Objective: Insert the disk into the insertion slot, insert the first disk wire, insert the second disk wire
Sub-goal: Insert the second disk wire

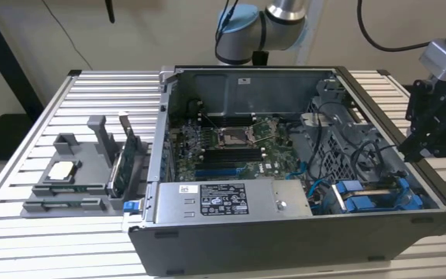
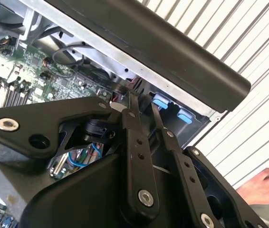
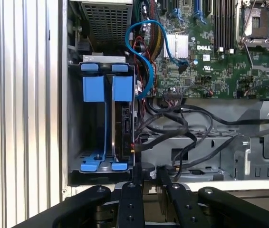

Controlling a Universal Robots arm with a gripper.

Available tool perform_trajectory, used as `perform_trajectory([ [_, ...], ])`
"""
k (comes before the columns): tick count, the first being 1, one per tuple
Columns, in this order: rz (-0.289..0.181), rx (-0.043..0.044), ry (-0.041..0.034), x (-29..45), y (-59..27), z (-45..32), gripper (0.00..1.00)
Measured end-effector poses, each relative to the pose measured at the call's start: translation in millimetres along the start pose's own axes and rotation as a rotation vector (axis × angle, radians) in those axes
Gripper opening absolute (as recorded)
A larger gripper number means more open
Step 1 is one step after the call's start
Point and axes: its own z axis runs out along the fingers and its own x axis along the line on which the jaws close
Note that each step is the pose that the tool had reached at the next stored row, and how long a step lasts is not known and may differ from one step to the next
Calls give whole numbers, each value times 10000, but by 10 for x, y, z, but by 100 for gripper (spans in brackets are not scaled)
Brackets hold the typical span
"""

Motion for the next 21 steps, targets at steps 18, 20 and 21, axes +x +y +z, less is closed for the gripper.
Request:
perform_trajectory([
  [18, 17, -197, -1, 0, -45, -24, 11],
  [20, 28, -319, 1, 4, -76, -27, 18],
  [21, 34, -385, 2, 8, -94, -28, 24],
])
